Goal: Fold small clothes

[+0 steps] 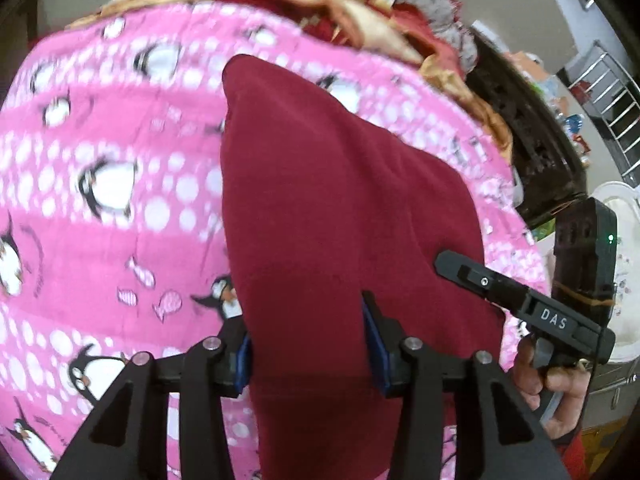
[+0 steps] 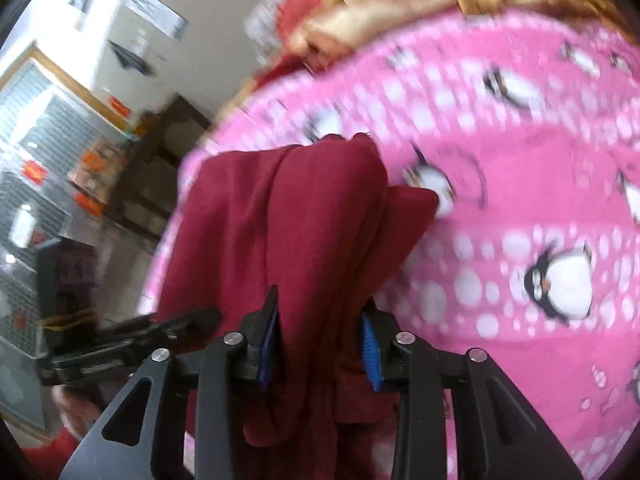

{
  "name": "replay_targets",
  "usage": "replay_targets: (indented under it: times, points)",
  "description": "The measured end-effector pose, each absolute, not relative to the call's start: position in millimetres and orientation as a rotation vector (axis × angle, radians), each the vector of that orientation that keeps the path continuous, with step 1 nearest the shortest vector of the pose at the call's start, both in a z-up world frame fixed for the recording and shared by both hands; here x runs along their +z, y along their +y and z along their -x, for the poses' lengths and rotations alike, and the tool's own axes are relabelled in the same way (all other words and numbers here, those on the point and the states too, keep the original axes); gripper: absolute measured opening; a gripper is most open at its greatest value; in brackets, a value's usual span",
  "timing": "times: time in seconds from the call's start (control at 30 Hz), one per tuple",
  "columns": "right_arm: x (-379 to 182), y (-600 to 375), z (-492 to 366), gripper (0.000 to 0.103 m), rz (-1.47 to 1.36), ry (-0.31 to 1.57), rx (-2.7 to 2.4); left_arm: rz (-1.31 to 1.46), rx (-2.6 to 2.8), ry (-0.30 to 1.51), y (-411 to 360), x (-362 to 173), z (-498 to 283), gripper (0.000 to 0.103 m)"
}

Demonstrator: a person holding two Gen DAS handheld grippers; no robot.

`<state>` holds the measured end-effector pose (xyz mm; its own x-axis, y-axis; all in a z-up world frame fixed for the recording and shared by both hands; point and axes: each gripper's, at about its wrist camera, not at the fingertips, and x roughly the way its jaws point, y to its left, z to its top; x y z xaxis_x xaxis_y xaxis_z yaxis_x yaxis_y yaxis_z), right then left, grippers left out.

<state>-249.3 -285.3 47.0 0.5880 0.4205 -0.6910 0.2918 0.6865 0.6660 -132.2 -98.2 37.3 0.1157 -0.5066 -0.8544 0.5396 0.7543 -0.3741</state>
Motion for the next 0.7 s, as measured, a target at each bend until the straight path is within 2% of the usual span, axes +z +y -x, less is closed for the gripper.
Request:
replay_targets:
  times: [0.1,0.3,0.47,0.63,0.7]
  points:
    - [44.7,-288.7,256.6,0.056,-0.846,0.968,0.057,-0.040,-0.734,1.176,-94.9,38.4,134.9,0.073]
    - [110.1,-276.4,277.3,0.054,-0.609,0.889,0.031,-0.088,-0.655,1.022,-80.8,56.9,141.8,0.085]
    - [137.4,-228.0,278.7,0.040,-0.423,0.862,0.163,-0.109,-0.596,0.957,-75.0,66.0,147.4,0.086]
    - [93.0,-210.8,280.9,0.035,-0.246,0.995,0.027,-0.118,-0.571,0.881,-67.4,78.4,164.7,0.086]
    - [82.5,-217.9,283.7,0.036,-0.284,0.988,0.002,-0.132,-0.570,0.844,-68.8,83.3,170.9,0.086]
